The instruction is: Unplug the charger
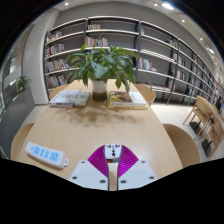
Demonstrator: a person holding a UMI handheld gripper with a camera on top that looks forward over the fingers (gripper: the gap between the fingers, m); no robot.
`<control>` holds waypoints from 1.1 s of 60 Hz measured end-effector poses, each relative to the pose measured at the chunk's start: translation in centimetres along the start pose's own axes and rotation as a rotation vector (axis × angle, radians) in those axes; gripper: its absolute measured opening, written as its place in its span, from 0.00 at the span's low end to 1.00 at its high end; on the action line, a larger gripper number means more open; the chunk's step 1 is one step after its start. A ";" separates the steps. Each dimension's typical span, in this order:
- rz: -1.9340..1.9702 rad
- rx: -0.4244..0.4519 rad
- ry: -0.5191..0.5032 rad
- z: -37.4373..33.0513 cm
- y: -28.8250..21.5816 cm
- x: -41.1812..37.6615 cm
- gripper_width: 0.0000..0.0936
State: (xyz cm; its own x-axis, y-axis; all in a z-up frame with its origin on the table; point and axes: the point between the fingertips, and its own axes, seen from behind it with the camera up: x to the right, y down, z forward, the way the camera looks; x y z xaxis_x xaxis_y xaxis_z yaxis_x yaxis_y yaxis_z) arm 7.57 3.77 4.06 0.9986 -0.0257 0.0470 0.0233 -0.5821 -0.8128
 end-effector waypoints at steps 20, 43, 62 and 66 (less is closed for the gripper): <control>-0.013 -0.094 -0.022 0.8 3.2 -0.2 0.25; -0.006 0.136 0.030 -11.9 -9.1 -0.2 0.79; 0.030 0.187 0.005 -26.5 -7.1 -2.1 0.81; 0.024 0.166 0.009 -28.4 -5.2 -2.0 0.81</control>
State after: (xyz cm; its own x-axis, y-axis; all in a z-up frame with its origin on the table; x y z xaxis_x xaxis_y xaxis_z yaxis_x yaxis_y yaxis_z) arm 4.04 -16.20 24.68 0.9985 -0.0458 0.0310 0.0078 -0.4393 -0.8983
